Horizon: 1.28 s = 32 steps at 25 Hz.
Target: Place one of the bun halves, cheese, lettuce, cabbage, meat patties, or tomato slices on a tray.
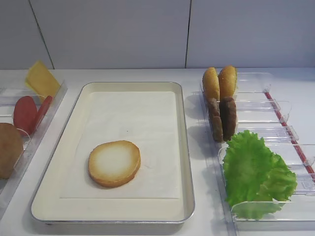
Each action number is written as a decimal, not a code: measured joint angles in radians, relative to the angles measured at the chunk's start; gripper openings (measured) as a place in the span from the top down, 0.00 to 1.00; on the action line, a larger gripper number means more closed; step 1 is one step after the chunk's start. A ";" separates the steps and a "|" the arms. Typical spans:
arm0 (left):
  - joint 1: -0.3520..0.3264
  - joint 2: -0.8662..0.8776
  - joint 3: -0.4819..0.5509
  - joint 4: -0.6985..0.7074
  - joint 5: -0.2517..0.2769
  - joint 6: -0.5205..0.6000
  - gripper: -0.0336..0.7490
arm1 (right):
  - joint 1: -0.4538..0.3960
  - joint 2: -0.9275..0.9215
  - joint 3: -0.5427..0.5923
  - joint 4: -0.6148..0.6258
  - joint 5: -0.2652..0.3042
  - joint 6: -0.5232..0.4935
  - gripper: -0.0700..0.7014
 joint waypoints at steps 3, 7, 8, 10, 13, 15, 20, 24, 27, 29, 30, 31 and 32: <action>0.000 -0.091 0.032 0.000 0.004 -0.014 0.37 | 0.000 0.000 0.000 0.000 0.000 0.000 0.24; 0.000 -0.227 0.110 0.000 0.008 -0.036 0.37 | 0.000 0.000 0.000 0.000 0.000 0.000 0.24; 0.000 -0.257 0.130 0.000 0.008 -0.038 0.37 | 0.000 0.000 0.000 0.000 0.000 0.000 0.24; 0.000 -0.328 0.179 0.000 0.010 -0.045 0.37 | 0.000 0.000 0.000 0.000 0.000 0.000 0.24; 0.000 -0.426 0.247 0.000 0.013 -0.065 0.37 | 0.000 0.000 0.000 0.000 0.000 0.000 0.24; 0.000 -0.489 0.289 0.000 0.015 -0.078 0.37 | 0.000 0.000 0.000 0.000 0.000 0.001 0.24; 0.000 -0.658 0.389 0.000 0.017 -0.094 0.37 | 0.000 0.000 0.000 0.000 0.000 0.001 0.24; 0.000 -0.770 0.468 0.000 0.019 -0.116 0.37 | 0.000 0.000 0.000 0.000 0.000 -0.001 0.24; 0.000 -0.842 0.530 -0.006 0.019 -0.123 0.37 | 0.000 0.000 0.000 0.000 0.000 -0.001 0.24; 0.000 -0.892 0.569 -0.016 0.021 -0.127 0.37 | 0.000 0.000 0.000 0.000 0.000 -0.001 0.24; 0.000 -0.918 0.590 -0.020 0.021 -0.127 0.37 | 0.000 0.000 0.000 0.000 0.002 -0.001 0.24; 0.000 -0.944 0.612 -0.022 0.021 -0.129 0.37 | 0.000 0.000 0.000 0.000 0.002 -0.001 0.24; 0.000 -0.969 0.630 -0.022 0.023 -0.129 0.37 | 0.000 0.000 0.000 0.000 0.000 -0.001 0.24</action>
